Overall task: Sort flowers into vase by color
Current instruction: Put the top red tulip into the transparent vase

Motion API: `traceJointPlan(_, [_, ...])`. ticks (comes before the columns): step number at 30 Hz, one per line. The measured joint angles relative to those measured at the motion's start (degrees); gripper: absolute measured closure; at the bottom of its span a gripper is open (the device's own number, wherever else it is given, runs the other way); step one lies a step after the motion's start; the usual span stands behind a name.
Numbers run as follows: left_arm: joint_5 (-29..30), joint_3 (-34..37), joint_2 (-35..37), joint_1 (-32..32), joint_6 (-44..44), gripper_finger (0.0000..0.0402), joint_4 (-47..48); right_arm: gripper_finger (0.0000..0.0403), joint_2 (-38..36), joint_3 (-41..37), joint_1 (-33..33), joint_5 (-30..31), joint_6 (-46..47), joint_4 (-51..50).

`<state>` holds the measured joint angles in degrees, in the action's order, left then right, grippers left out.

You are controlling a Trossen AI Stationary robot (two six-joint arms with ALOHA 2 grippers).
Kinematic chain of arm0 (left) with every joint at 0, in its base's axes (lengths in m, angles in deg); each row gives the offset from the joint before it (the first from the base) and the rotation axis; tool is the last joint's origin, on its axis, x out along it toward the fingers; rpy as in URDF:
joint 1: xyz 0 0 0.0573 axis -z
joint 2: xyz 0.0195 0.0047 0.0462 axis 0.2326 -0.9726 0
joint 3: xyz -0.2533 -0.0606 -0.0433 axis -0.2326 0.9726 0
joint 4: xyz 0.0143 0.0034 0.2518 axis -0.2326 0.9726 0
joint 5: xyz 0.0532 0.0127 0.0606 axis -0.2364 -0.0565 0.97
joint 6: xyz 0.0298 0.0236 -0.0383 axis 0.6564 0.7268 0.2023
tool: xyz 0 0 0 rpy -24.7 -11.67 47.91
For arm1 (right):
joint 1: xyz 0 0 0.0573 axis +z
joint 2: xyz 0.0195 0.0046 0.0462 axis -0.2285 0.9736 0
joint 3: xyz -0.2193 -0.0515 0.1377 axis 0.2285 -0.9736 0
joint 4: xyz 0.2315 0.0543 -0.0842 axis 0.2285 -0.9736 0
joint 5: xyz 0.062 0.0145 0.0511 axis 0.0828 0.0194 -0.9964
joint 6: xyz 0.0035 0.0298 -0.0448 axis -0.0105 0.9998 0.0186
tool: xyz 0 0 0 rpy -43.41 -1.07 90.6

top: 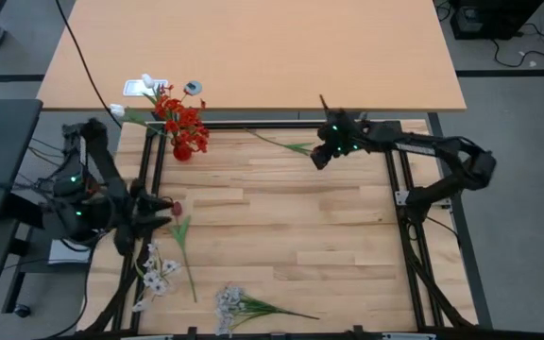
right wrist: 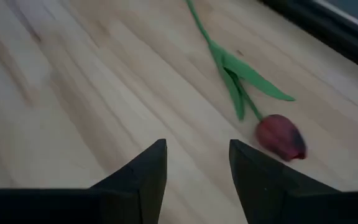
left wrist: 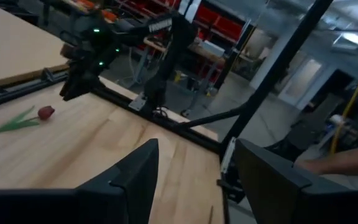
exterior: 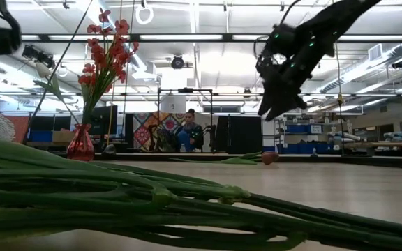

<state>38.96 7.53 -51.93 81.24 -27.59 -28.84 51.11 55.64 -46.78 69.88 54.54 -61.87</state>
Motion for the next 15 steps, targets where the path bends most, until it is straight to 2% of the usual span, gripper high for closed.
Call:
traceJointPlan(6, [-12.09,0.03,-4.34,-12.18,5.05,0.0185,-8.62,0.0222,11.94,9.95,-2.25,-0.13,-10.69,-4.45])
traceJointPlan(10, [-17.15,0.08,-7.71,-19.65,5.62,0.0185,-7.75,0.0222,19.89,18.51,-3.11,-0.1,-16.13,-9.27])
traceJointPlan(15, [-23.97,0.0,-8.82,-26.05,4.72,0.0185,-6.35,0.0222,29.23,28.48,-3.89,0.24,-21.37,-16.44])
